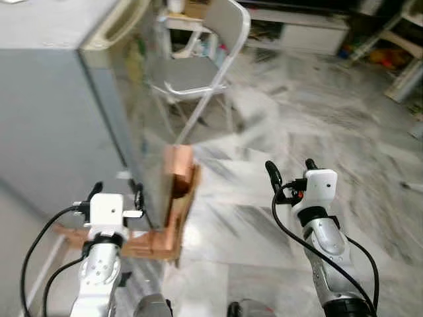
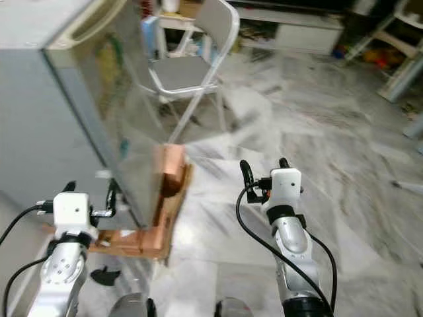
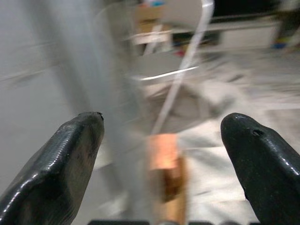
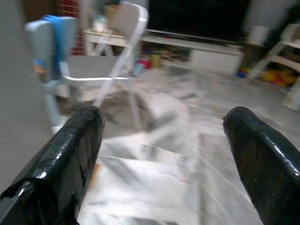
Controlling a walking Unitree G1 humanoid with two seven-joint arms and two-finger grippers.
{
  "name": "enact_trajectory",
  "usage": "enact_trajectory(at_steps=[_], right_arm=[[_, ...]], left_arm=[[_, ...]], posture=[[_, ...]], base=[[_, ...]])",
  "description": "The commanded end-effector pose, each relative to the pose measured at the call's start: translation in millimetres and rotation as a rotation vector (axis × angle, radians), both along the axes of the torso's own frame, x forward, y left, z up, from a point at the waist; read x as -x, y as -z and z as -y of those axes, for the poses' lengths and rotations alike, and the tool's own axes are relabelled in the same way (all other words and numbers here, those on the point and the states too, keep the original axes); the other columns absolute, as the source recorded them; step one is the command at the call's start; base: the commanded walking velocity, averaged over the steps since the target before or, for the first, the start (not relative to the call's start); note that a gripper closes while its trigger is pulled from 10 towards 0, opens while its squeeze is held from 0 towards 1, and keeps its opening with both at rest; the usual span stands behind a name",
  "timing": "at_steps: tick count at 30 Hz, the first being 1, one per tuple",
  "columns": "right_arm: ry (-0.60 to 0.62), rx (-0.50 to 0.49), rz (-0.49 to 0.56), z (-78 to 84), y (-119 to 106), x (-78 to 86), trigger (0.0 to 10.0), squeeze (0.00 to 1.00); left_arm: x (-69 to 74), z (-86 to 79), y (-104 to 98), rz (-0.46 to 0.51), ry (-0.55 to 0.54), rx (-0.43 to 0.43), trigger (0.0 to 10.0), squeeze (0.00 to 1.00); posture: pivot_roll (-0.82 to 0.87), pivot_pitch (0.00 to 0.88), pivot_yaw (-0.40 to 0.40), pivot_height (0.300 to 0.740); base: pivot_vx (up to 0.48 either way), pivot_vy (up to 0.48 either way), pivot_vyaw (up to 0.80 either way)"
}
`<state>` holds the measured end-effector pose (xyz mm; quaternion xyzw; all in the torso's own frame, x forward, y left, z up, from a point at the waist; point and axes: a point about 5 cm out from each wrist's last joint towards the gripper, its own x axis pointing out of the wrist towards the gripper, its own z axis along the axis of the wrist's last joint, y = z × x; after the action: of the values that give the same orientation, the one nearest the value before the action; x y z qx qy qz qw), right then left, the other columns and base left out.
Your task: Restocking fridge
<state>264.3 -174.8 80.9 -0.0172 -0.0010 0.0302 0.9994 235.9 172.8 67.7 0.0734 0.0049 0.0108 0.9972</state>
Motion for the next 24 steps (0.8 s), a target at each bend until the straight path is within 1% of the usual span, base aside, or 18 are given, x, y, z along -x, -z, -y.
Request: enact_trajectory(at_steps=[1, 2, 3, 5, 7, 8, 11, 12, 13, 14, 15, 17, 20, 22, 24], right_arm=[[0.008, 0.004, -0.001, 2.9, -2, -2.3, 10.0, 0.00], [0.008, 0.004, -0.001, 2.9, -2, -2.3, 10.0, 0.00], [0.009, 0.004, -0.002, 3.2, -2, -2.6, 10.0, 0.00], [0.010, 0.004, -0.001, 3.4, -2, -2.2, 10.0, 0.00], [0.012, 0.005, 0.000, 3.5, -2, -1.9, 10.0, 0.00], [0.014, 0.005, 0.001, 3.7, -2, -1.1, 10.0, 0.00], [0.016, 0.007, -0.001, 4.3, -2, 0.4, 10.0, 0.00], [0.016, 0.007, -0.001, 4.3, -2, 0.4, 10.0, 0.00], [0.017, 0.007, -0.002, 5.0, -1, 1.3, 10.0, 0.00], [0.017, 0.007, -0.002, 5.0, -1, 1.3, 10.0, 0.00], [0.018, 0.007, -0.004, 5.1, -1, 1.7, 10.0, 0.00], [0.007, 0.006, -0.017, 3.1, 1, 2.4, 10.0, 0.00], [-0.008, 0.007, -0.020, 0.4, 2, 1.9, 10.0, 0.00], [-0.024, 0.001, -0.018, -2.0, 0, 0.1, 10.0, 0.00], [-0.027, -0.001, -0.015, -2.0, -1, -0.8, 10.0, 0.00]], left_arm=[[-5.5, -2.3, 1, -0.002, -0.006, -0.006, 10.0, 0.00], [-5.5, -2.3, 1, -0.002, -0.006, -0.006, 10.0, 0.00], [-13.4, -7.9, -1, 0.012, -0.052, -0.018, 10.0, 0.00], [-21.9, -21.3, -2, 0.011, -0.147, -0.016, 10.0, 0.00], [-24.6, -26.5, -2, 0.007, -0.173, -0.007, 10.0, 0.00], [-26.4, -32.0, -3, 0.008, -0.197, -0.006, 10.0, 0.00], [-29.6, -39.0, -5, 0.015, -0.224, -0.014, 10.0, 0.00], [-29.6, -39.0, -5, 0.015, -0.224, -0.014, 10.0, 0.00], [-31.4, -42.0, -5, 0.015, -0.250, -0.025, 10.0, 0.00], [-31.4, -42.0, -5, 0.015, -0.250, -0.025, 10.0, 0.00], [-33.8, -41.7, -5, 0.016, -0.257, -0.003, 10.0, 0.00], [-43.9, -36.7, -9, 0.034, -0.245, 0.033, 10.0, 0.00], [-51.3, -32.4, -14, 0.053, -0.233, 0.038, 10.0, 0.00], [-61.6, -27.6, -19, 0.072, -0.232, 0.031, 10.0, 0.00], [-67.0, -25.1, -22, 0.080, -0.228, 0.029, 10.0, 0.00]], posture=[[0.10, 0.058, -0.064, 0.740], [0.10, 0.058, -0.064, 0.740], [0.10, 0.058, -0.062, 0.740], [0.10, 0.059, -0.058, 0.740], [0.09, 0.062, -0.054, 0.740], [0.09, 0.064, -0.051, 0.740], [0.09, 0.066, -0.049, 0.740], [0.09, 0.066, -0.049, 0.740], [0.09, 0.069, -0.059, 0.740], [0.09, 0.069, -0.059, 0.740], [0.10, 0.072, -0.064, 0.740], [0.10, 0.082, -0.072, 0.740], [0.10, 0.091, -0.081, 0.740], [0.10, 0.094, -0.085, 0.740], [0.10, 0.095, -0.083, 0.740]], base=[[0.000, 0.000, -0.50], [0.000, 0.000, -0.50], [0.000, 0.000, 0.00], [0.000, 0.000, 0.00], [0.000, 0.000, 0.00], [0.000, 0.000, 0.00], [0.000, 0.000, 0.00], [0.000, 0.000, 0.00], [0.000, 0.000, 0.00], [0.000, 0.000, 0.00], [0.000, 0.000, 0.00], [0.000, 0.000, 0.00], [0.000, 0.000, 0.00], [0.000, 0.000, 0.00], [0.000, 0.000, 0.00]])
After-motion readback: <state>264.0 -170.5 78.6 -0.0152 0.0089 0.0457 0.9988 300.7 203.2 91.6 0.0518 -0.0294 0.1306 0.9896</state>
